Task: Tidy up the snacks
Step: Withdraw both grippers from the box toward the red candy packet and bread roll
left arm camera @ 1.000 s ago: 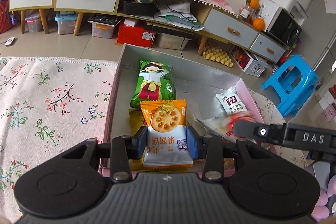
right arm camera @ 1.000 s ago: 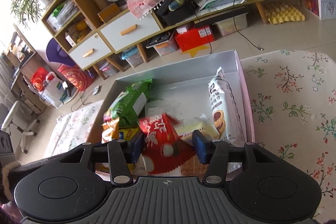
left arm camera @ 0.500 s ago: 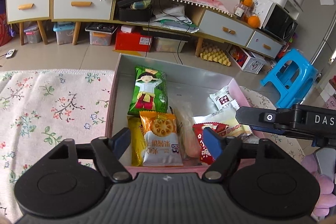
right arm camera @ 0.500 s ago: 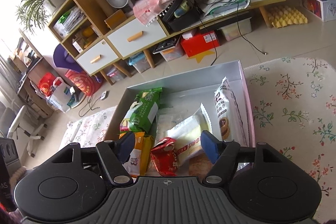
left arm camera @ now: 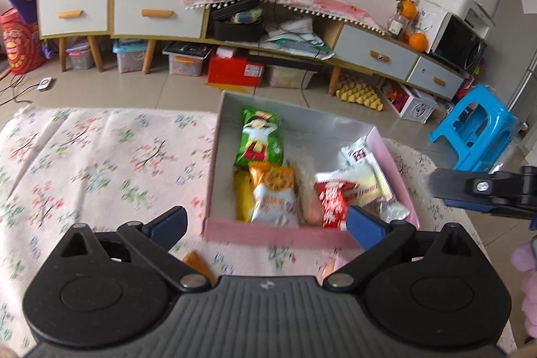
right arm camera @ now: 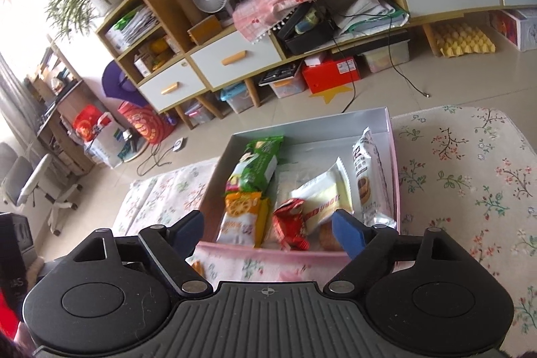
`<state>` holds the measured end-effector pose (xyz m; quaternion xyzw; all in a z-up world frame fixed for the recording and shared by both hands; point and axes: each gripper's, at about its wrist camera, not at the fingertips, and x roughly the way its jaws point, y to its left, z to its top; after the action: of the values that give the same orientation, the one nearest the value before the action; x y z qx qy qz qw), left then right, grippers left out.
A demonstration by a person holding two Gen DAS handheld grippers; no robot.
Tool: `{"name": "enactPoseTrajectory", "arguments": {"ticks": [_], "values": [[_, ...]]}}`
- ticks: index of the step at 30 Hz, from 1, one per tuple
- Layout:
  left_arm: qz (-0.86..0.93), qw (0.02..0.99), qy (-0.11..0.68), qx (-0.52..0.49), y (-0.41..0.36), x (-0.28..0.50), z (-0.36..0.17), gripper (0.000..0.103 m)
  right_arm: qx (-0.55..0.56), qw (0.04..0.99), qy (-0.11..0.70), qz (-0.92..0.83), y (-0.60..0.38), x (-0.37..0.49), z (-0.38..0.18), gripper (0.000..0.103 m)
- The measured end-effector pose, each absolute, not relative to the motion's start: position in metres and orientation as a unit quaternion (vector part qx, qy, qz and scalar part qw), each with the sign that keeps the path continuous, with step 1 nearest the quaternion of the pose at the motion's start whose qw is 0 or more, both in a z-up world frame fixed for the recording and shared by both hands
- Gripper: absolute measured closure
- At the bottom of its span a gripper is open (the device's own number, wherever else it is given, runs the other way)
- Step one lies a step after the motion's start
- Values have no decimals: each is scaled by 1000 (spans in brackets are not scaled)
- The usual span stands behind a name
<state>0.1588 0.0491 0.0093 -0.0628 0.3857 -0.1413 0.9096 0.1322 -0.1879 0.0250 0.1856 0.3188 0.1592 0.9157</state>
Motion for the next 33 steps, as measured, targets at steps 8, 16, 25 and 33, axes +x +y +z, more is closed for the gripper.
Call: {"name": "enactPoseTrajectory", "arguments": {"ticks": [8, 16, 25, 33], "values": [[-104, 904, 410, -58, 64, 135, 13, 1, 181, 907, 338, 176, -183, 101, 29, 17], [-88, 901, 420, -65, 78, 109, 12, 0, 169, 904, 350, 179, -179, 72, 19, 14], [-76, 911, 404, -37, 103, 86, 1, 0, 130, 912, 352, 166, -176, 53, -7, 13], [-79, 911, 404, -33, 126, 71, -16, 0, 100, 910, 366, 168, -160, 43, -35, 13]]}}
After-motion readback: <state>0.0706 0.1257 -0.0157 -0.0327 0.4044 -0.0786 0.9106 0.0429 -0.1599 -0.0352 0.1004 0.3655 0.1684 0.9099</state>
